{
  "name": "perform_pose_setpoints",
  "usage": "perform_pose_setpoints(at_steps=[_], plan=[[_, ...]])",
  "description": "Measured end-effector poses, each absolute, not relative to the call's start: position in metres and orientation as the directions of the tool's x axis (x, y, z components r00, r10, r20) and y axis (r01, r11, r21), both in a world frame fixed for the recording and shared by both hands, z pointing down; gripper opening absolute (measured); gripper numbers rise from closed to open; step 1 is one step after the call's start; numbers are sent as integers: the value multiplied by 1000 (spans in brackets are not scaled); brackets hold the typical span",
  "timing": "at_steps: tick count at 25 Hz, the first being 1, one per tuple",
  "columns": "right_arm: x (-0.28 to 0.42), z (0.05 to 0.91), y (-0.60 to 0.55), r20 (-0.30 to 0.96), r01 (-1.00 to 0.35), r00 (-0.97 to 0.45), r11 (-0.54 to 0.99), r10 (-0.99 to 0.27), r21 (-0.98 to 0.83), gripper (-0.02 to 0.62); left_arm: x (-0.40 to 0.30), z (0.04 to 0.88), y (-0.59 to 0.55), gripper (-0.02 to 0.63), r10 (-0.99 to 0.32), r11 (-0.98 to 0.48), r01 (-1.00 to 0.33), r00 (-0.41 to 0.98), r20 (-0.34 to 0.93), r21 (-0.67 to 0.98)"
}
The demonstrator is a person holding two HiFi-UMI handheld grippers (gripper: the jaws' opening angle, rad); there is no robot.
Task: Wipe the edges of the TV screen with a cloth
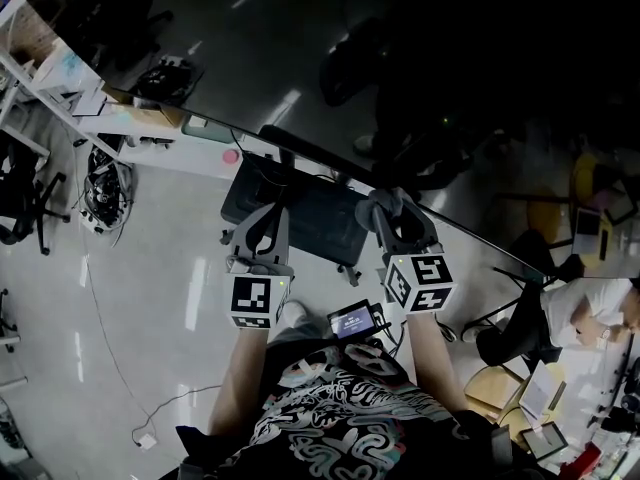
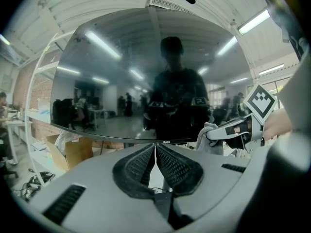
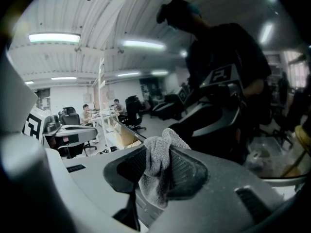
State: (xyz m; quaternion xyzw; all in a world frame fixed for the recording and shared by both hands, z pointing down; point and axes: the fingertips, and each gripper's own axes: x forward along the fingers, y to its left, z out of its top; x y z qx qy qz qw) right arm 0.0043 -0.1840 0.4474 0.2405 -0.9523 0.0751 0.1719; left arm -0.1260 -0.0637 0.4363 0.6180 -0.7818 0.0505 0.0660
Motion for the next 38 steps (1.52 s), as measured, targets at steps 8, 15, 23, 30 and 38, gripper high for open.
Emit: perform_pose_setpoints(at_steps=[8, 15, 23, 30, 38], plan=[[-11, 449, -180, 371, -485, -821, 873, -435, -49, 141, -143, 436, -58, 23, -956, 252, -968, -248, 159, 4], [-19, 453, -176, 376, -486, -820, 872, -432, -59, 141, -148, 437, -54, 23, -956, 252, -968, -249, 156, -3], [-36, 452, -172, 375, -489, -818, 871, -436, -56, 141, -159, 443, -49, 23, -954, 252, -968, -248, 169, 5], [-51, 453, -170, 381, -487, -816, 872, -435, -47, 141, -170, 442, -46, 23, -953, 265, -964, -259, 159, 14], [-71, 455, -165, 393, -471, -818, 881, -419, -41, 141, -188, 440, -37, 23, -948, 293, -955, -286, 143, 37]])
